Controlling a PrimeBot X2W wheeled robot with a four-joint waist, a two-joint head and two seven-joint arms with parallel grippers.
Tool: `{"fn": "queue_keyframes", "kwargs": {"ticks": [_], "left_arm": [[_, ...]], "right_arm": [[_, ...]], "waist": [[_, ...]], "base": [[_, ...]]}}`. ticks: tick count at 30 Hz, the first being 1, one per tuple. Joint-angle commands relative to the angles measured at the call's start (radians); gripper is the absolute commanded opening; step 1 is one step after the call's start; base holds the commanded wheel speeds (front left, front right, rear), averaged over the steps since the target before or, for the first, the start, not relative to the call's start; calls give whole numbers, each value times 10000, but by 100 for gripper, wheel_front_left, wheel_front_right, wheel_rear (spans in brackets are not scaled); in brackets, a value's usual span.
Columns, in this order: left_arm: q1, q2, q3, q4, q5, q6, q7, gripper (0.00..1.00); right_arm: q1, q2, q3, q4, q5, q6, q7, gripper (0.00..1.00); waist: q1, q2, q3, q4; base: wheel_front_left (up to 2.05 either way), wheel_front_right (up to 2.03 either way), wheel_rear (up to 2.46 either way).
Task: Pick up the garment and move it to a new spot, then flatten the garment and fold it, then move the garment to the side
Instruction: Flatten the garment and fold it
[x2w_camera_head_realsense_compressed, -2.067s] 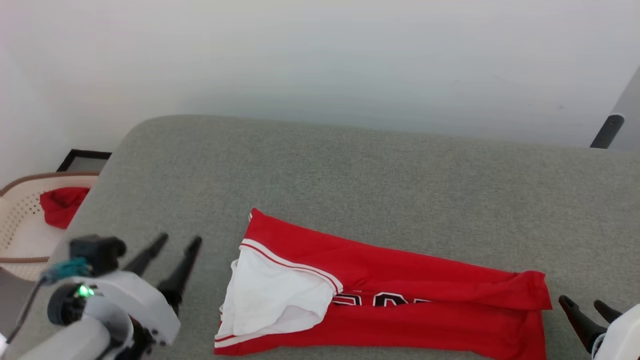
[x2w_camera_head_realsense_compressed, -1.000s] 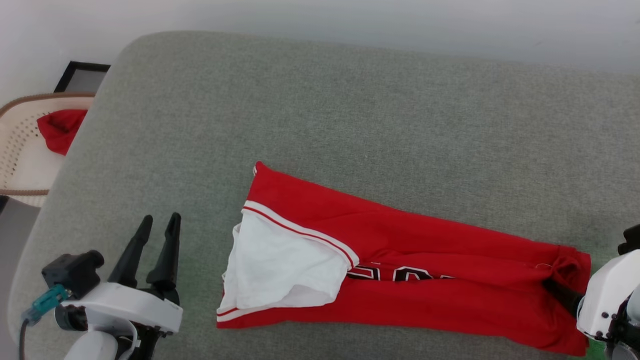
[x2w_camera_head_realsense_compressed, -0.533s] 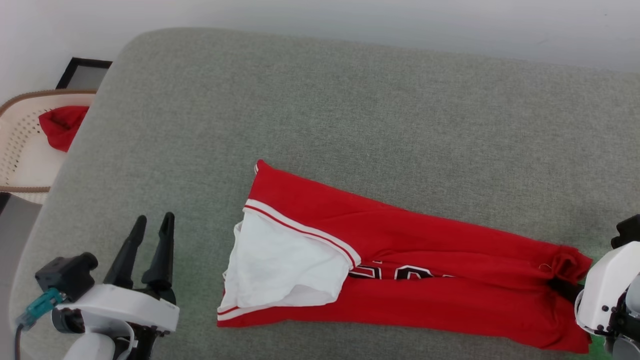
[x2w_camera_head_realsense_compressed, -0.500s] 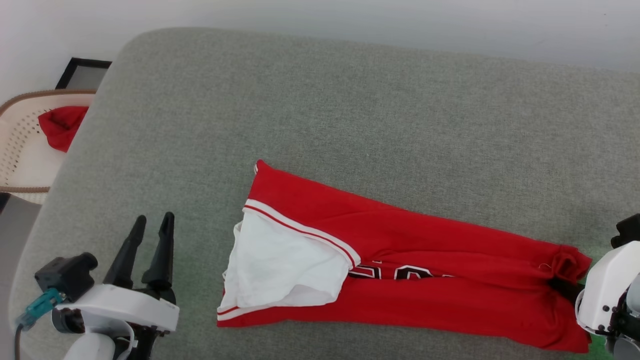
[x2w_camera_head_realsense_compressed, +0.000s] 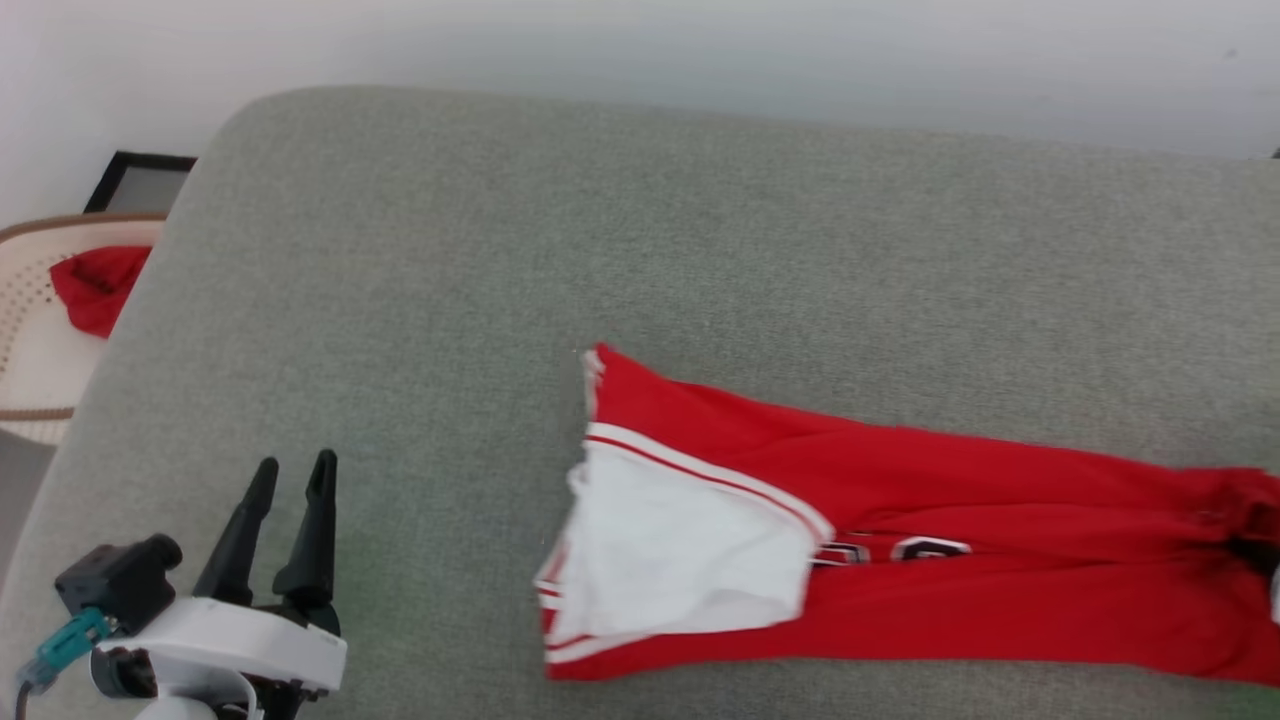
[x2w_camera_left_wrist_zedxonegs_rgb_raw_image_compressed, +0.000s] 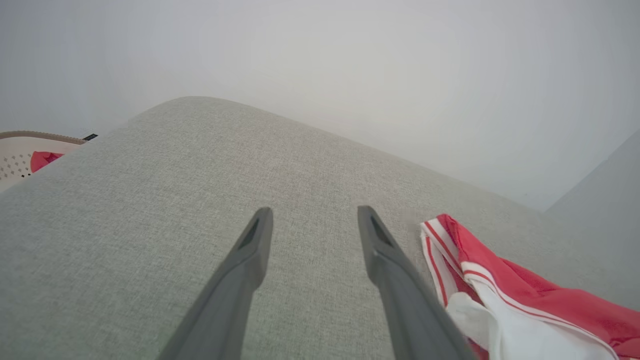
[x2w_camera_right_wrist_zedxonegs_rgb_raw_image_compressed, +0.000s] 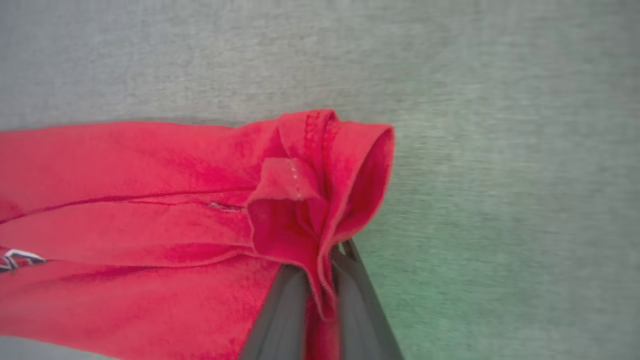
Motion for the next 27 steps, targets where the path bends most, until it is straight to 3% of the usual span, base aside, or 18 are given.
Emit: {"fn": "queue_keyframes", "kwargs": {"ticks": [1, 4, 6, 13, 18, 27], "left_arm": [[121, 27, 22, -8, 67, -26, -2, 87], [207, 59, 52, -28, 47, -27, -2, 87], [257, 97, 76, -29, 39, -27, -2, 96], [322, 179, -22, 38, -41, -28, -2, 96], [390, 208, -96, 97, -101, -28, -2, 97], [521, 160, -129, 126, -121, -28, -2, 100]], "right_arm": [[-172, -229, -165, 109, -109, -17, -63, 0], [-251, -628, -344, 382, -239, -17, -197, 0], [-348, -834, -486, 571, -266, -16, -237, 0], [-530, -1290, -651, 987, -280, -16, -328, 0], [-342, -849, -451, 369, 454, -14, 26, 0], [351, 702, 25, -2095, 1624, -14, 1162, 0]], "waist": [[0, 0, -80, -97], [0, 0, -134, -194], [0, 0, -174, -275], [0, 0, -355, -463], [0, 0, -547, -503], [0, 0, -853, -294]], "base": [[0, 0, 0], [0, 0, 0], [0, 0, 0], [0, 0, 0], [0, 0, 0], [0, 0, 0]]}}
